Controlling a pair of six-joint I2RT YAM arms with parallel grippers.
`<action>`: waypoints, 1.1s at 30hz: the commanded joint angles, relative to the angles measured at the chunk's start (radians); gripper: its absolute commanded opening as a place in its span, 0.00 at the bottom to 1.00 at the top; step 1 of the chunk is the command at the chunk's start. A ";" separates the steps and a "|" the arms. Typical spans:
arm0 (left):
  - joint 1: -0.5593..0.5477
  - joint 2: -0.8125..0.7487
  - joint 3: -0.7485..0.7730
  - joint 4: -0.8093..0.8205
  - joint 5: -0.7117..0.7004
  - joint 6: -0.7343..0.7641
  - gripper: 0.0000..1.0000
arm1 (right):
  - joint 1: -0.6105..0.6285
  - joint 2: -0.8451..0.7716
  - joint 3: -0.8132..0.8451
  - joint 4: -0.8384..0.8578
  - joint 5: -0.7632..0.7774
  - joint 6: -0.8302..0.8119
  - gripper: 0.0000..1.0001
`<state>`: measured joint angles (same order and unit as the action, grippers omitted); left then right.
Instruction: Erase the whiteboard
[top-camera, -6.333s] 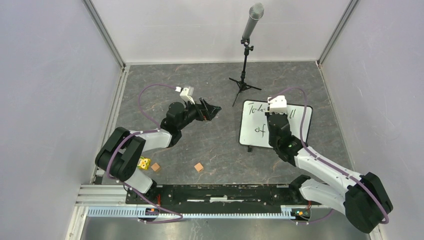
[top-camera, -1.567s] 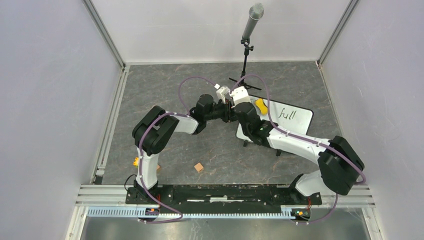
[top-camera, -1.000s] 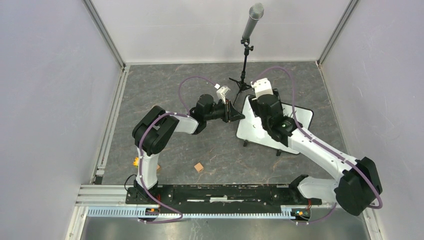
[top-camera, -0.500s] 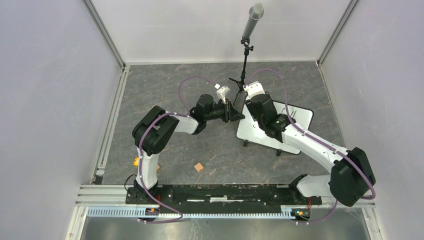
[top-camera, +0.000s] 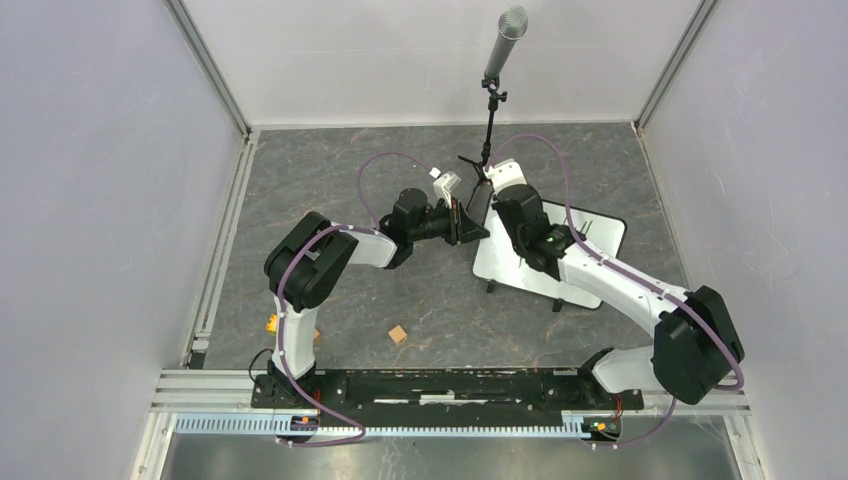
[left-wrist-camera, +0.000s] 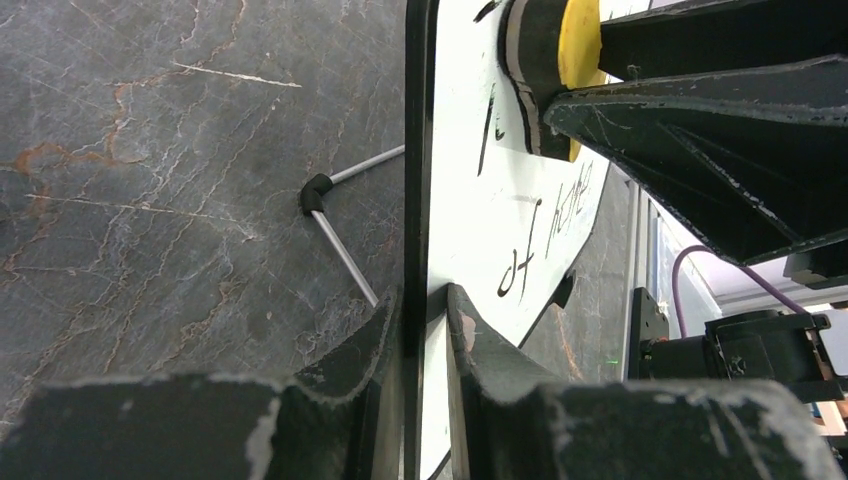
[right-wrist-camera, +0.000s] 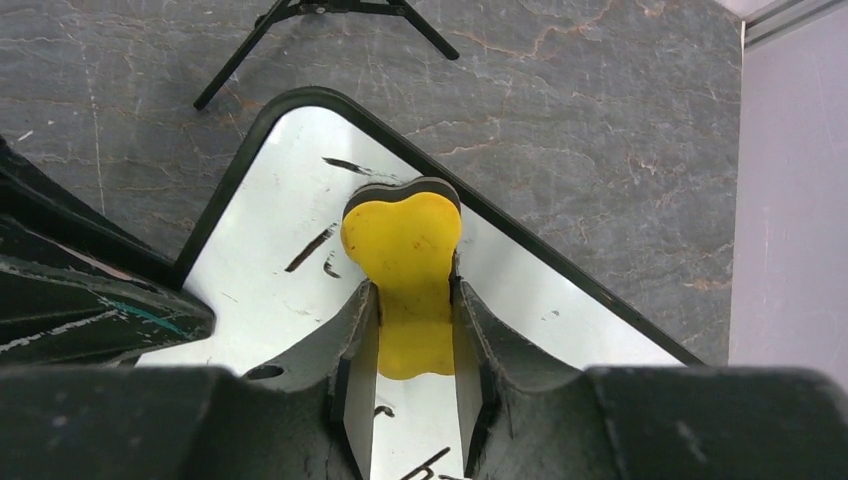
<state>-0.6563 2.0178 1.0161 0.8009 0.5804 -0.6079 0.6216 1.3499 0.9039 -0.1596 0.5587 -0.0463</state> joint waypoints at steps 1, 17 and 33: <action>-0.014 -0.037 0.010 -0.025 -0.045 0.073 0.02 | 0.030 0.038 0.048 0.091 -0.045 0.044 0.29; -0.017 -0.055 -0.006 -0.032 -0.080 0.087 0.02 | 0.098 0.121 0.115 0.074 0.193 0.150 0.20; -0.017 -0.057 -0.008 -0.040 -0.097 0.096 0.02 | -0.020 0.031 0.070 0.075 0.127 0.140 0.21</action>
<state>-0.6701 1.9972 1.0145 0.7753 0.5323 -0.5743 0.5865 1.3586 0.9337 -0.1070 0.7296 0.0849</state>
